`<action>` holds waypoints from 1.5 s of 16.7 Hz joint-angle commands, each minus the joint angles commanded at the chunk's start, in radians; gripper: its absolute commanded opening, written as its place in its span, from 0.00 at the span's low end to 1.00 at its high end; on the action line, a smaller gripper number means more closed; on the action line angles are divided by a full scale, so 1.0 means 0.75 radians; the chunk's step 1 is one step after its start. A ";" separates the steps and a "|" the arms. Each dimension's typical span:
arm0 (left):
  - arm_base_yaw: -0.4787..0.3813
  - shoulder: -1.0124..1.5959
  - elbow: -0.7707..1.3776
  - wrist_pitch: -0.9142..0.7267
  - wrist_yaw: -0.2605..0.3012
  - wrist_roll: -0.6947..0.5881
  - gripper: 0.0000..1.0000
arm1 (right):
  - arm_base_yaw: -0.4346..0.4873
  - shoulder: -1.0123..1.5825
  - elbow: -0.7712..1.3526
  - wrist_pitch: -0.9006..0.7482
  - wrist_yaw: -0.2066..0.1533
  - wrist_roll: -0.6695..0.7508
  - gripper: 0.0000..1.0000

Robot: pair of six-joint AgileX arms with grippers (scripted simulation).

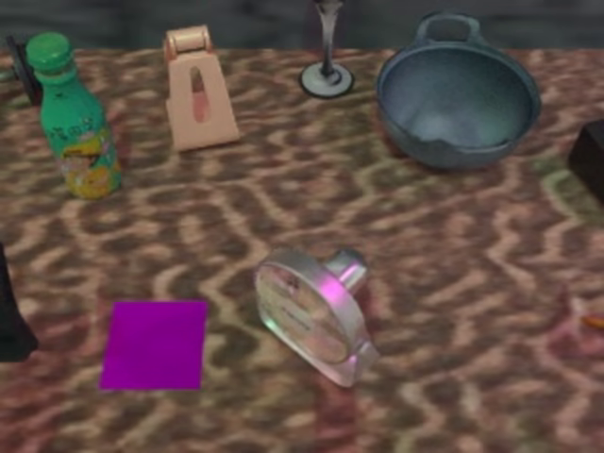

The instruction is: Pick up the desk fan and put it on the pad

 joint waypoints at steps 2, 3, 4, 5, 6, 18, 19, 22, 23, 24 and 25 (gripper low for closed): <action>0.000 0.000 0.000 0.000 0.000 0.000 1.00 | 0.000 0.000 0.000 0.000 0.000 0.000 1.00; -0.007 0.013 0.013 -0.012 0.001 -0.013 1.00 | 0.000 0.000 0.000 0.000 0.000 0.000 1.00; -0.022 0.041 0.040 -0.036 0.002 -0.039 1.00 | 0.000 0.000 0.000 0.000 0.000 0.000 1.00; -0.043 0.082 0.081 -0.072 0.003 -0.079 1.00 | 0.000 0.000 0.000 0.000 0.000 0.000 1.00; -0.069 0.137 0.137 -0.117 0.004 -0.132 1.00 | 0.000 0.000 0.000 0.000 0.000 0.000 1.00; -0.607 1.613 1.459 -1.120 0.002 -1.261 1.00 | 0.000 0.000 0.000 0.000 0.000 0.000 1.00; -0.656 1.752 1.576 -1.212 0.002 -1.362 1.00 | 0.000 0.000 0.000 0.000 0.000 0.000 1.00; -0.793 2.115 1.896 -1.464 0.004 -1.642 1.00 | 0.000 0.000 0.000 0.000 0.000 0.000 1.00; -0.834 2.218 1.992 -1.537 0.004 -1.726 1.00 | 0.000 0.000 0.000 0.000 0.000 0.000 1.00; -0.872 2.312 2.084 -1.605 0.005 -1.805 1.00 | 0.000 0.000 0.000 0.000 0.000 0.000 1.00; -0.907 2.399 2.170 -1.666 0.005 -1.877 1.00 | 0.000 0.000 0.000 0.000 0.000 0.000 1.00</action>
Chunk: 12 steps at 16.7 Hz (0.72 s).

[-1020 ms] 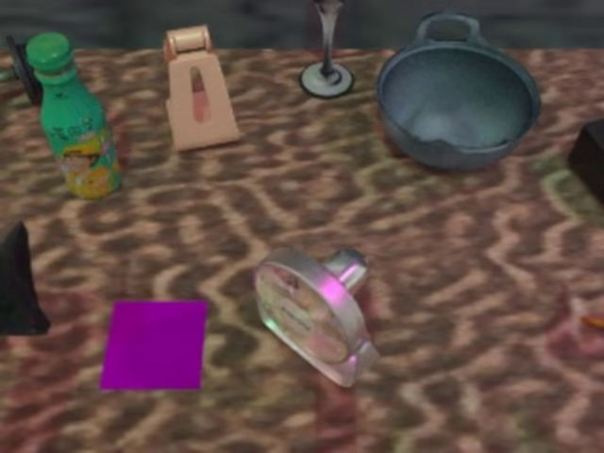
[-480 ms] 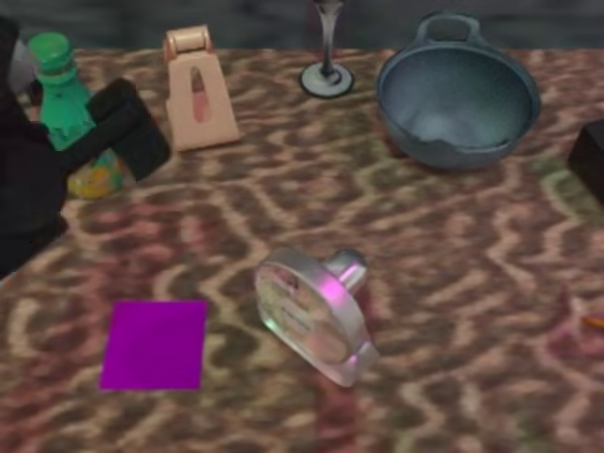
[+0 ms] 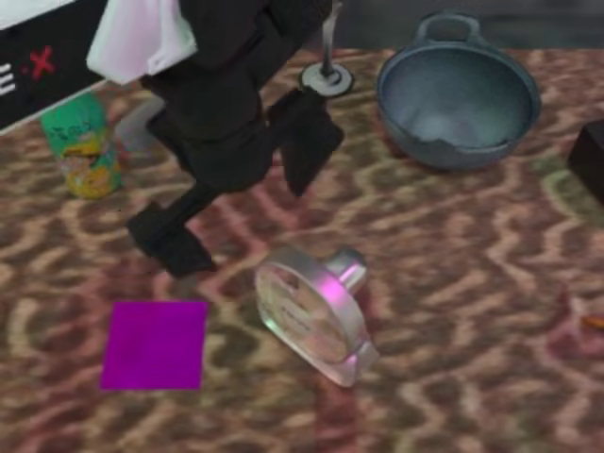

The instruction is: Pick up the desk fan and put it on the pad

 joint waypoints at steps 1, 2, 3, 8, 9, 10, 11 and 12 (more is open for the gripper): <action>-0.031 0.077 0.079 -0.054 0.000 -0.065 1.00 | 0.000 0.000 0.000 0.000 0.000 0.000 1.00; -0.058 0.145 0.150 -0.100 0.000 -0.123 1.00 | 0.000 0.000 0.000 0.000 0.000 0.000 1.00; -0.080 0.202 0.210 -0.139 0.000 -0.173 1.00 | 0.000 0.000 0.000 0.000 0.000 0.000 1.00; -0.123 0.311 0.323 -0.211 -0.002 -0.265 1.00 | 0.000 0.000 0.000 0.000 0.000 0.000 1.00; -0.123 0.311 0.323 -0.211 -0.002 -0.265 1.00 | 0.000 0.000 0.000 0.000 0.000 0.000 1.00; -0.123 0.311 0.323 -0.211 -0.002 -0.265 1.00 | 0.000 0.000 0.000 0.000 0.000 0.000 1.00; -0.116 0.308 0.320 -0.208 -0.002 -0.264 1.00 | 0.000 0.000 0.000 0.000 0.000 0.000 1.00; -0.117 0.308 0.315 -0.203 -0.002 -0.263 1.00 | 0.000 0.000 0.000 0.000 0.000 0.000 1.00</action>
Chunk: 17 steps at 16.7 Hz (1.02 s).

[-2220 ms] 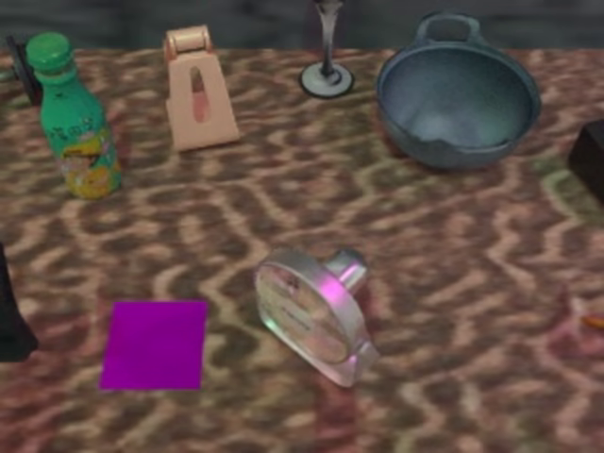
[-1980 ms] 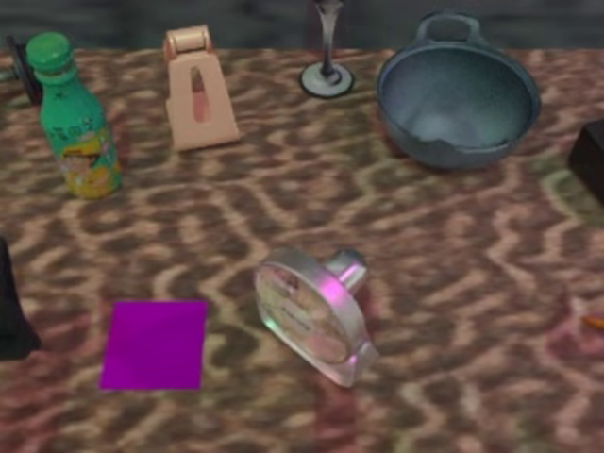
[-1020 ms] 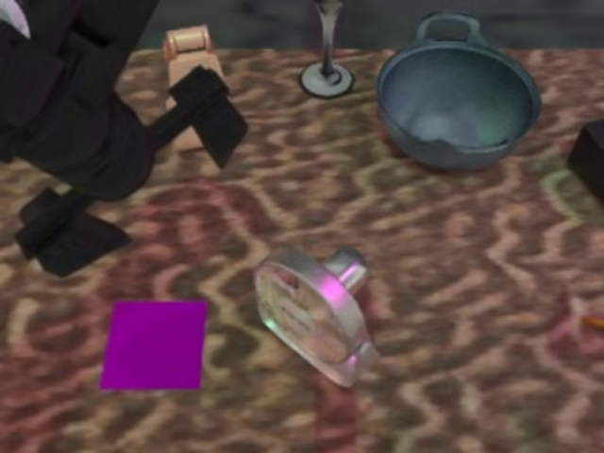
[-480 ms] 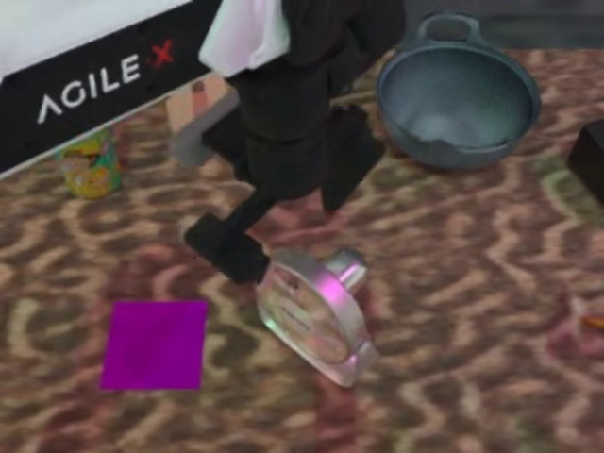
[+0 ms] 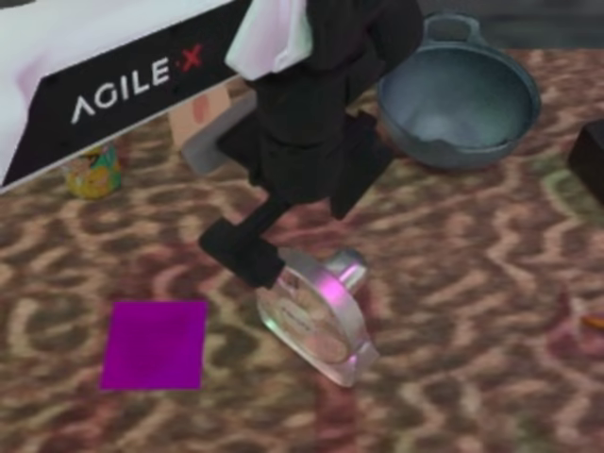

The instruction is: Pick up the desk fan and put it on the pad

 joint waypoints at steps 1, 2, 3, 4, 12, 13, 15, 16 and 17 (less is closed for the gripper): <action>-0.001 0.001 -0.019 0.018 0.000 0.002 1.00 | 0.000 0.000 0.000 0.000 0.000 0.000 1.00; -0.001 0.001 -0.049 0.048 0.000 0.003 1.00 | 0.000 0.000 0.000 0.000 0.000 0.000 1.00; -0.001 0.002 -0.086 0.085 0.000 0.003 1.00 | 0.000 0.000 0.000 0.000 0.000 0.000 1.00; -0.001 0.003 -0.126 0.126 0.000 0.002 1.00 | 0.000 0.000 0.000 0.000 0.000 0.000 1.00; -0.004 0.009 -0.247 0.253 0.000 0.000 0.92 | 0.000 0.000 0.000 0.000 0.000 0.000 1.00; -0.004 0.009 -0.247 0.253 0.000 0.000 0.85 | 0.000 0.000 0.000 0.000 0.000 0.000 1.00; -0.004 0.009 -0.247 0.253 0.000 0.000 0.70 | 0.000 0.000 0.000 0.000 0.000 0.000 1.00; -0.004 0.009 -0.247 0.253 0.000 0.000 0.62 | 0.000 0.000 0.000 0.000 0.000 0.000 1.00; -0.004 0.009 -0.247 0.253 0.000 0.000 0.55 | 0.000 0.000 0.000 0.000 0.000 0.000 1.00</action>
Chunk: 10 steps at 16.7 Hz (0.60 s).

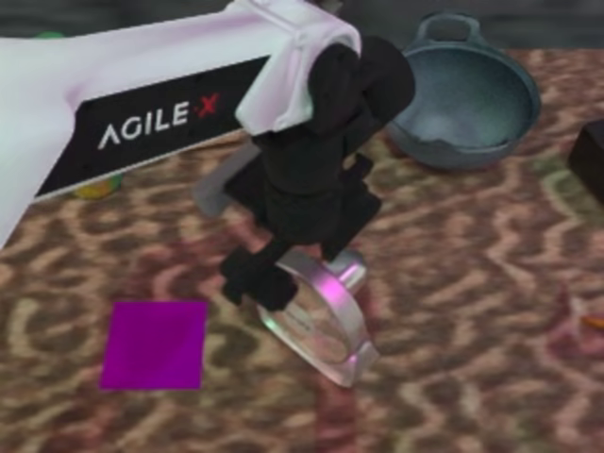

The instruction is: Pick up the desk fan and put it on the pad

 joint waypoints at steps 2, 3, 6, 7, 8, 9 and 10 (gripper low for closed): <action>0.000 0.000 0.000 0.000 0.000 0.000 0.40 | 0.000 0.000 0.000 0.000 0.000 0.000 1.00; 0.000 0.000 0.000 0.000 0.000 0.000 0.32 | 0.000 0.000 0.000 0.000 0.000 0.000 1.00; 0.000 0.000 0.000 0.000 0.000 0.000 0.10 | 0.000 0.000 0.000 0.000 0.000 0.000 1.00; 0.000 0.000 0.000 0.000 0.000 0.000 0.02 | 0.000 0.000 0.000 0.000 0.000 0.000 1.00; 0.000 0.000 0.000 0.000 0.000 0.000 0.00 | 0.000 0.000 0.000 0.000 0.000 0.000 1.00; 0.000 0.000 0.000 0.000 0.000 0.000 0.00 | 0.000 0.000 0.000 0.000 0.000 0.000 1.00; 0.000 0.000 0.000 0.000 0.000 0.000 0.00 | 0.000 0.000 0.000 0.000 0.000 0.000 1.00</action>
